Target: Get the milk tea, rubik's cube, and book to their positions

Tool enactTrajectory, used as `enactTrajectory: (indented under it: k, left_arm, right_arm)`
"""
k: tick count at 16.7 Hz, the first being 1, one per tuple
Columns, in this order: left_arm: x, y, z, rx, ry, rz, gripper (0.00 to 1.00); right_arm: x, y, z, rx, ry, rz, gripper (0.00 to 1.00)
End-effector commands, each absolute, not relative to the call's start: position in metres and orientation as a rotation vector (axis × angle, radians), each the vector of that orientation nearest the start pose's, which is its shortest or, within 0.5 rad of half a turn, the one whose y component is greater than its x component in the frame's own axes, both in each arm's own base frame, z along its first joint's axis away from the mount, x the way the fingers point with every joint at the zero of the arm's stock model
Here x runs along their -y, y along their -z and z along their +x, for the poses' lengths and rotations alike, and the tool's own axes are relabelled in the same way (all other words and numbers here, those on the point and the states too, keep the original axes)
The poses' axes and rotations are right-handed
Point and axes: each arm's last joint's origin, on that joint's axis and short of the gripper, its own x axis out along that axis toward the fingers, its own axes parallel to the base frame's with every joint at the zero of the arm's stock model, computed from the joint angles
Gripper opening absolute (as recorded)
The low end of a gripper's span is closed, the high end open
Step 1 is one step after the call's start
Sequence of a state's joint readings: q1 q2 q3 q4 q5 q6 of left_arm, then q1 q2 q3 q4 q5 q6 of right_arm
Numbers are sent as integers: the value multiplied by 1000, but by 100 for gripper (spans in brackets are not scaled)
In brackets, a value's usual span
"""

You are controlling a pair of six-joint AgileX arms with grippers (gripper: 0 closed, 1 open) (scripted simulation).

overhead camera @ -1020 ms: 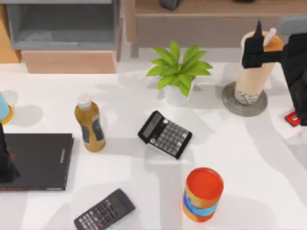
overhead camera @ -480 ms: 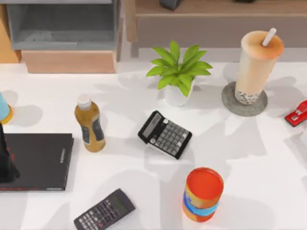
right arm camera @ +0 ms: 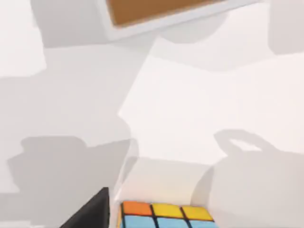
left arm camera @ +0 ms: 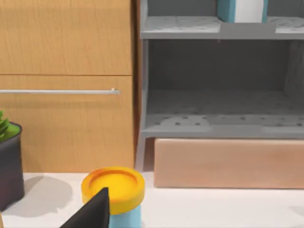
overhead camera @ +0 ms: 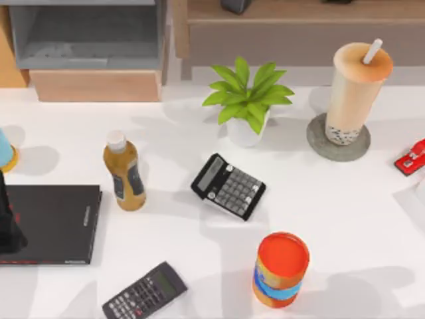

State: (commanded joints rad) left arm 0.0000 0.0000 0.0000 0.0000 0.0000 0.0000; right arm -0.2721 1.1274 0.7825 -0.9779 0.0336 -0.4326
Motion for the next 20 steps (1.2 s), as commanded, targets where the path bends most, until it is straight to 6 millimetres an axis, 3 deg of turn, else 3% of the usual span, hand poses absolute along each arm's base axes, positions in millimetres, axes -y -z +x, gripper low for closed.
enactTrajectory:
  k: [3, 6, 13, 20]
  left_arm:
    - [1, -160, 106, 0, 0, 0, 100]
    - [1, -160, 106, 0, 0, 0, 100]
    - [1, -160, 106, 0, 0, 0, 100]
    - [1, -160, 106, 0, 0, 0, 100]
  right_arm:
    - [59, -210, 152, -1497, -8, -72, 100]
    - [63, -205, 139, -1568, 7, 4, 100]
    - [63, -201, 139, -1573, 6, 7, 100]
    - [63, -149, 139, -1567, 9, 6, 100]
